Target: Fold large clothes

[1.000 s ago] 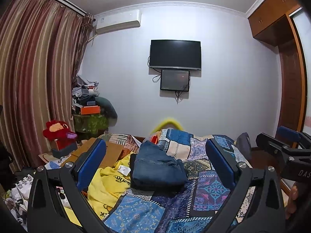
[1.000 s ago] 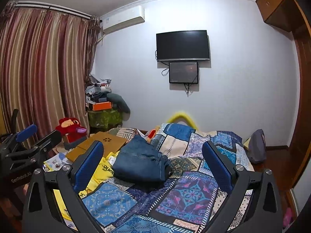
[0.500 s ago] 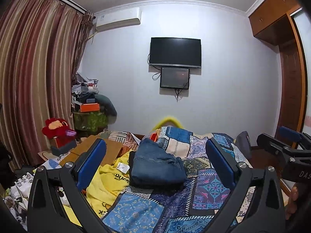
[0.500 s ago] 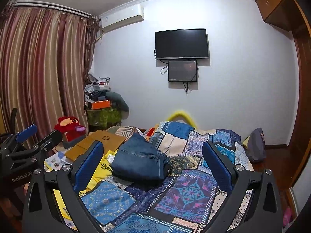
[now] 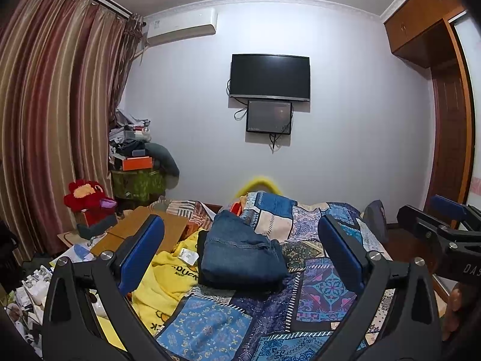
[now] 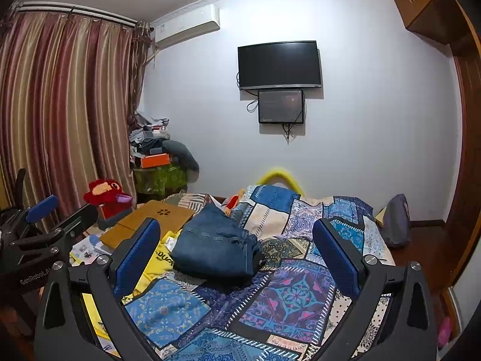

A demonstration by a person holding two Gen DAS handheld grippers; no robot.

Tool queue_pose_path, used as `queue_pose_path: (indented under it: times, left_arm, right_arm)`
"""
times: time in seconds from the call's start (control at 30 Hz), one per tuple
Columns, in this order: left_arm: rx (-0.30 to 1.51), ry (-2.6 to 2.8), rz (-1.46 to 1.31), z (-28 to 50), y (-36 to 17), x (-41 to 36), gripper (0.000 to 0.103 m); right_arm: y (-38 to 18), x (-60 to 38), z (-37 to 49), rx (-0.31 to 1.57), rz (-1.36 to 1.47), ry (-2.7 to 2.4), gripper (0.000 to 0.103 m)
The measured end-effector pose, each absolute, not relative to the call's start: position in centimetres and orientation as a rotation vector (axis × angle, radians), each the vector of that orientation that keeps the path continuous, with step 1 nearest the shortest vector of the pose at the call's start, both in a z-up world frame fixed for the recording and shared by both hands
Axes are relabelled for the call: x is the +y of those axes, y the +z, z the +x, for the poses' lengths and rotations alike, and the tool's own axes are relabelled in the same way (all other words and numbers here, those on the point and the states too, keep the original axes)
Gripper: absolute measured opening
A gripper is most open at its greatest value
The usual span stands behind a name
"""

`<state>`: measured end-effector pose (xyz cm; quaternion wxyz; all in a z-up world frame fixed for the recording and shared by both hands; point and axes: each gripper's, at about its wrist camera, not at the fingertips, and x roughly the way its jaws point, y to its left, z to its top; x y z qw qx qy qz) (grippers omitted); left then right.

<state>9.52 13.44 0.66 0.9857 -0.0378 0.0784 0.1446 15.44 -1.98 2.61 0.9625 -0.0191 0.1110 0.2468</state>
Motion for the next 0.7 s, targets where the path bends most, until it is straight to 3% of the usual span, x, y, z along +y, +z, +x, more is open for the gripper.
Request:
queue_pose_path:
  times: [0.7]
  left_arm:
    - [0.186,0.268,-0.091,10.28,0.09,13.63,0.103]
  right_arm:
    - [2.3,-2.14,15.86,0.236,-0.028,0.493,0.101]
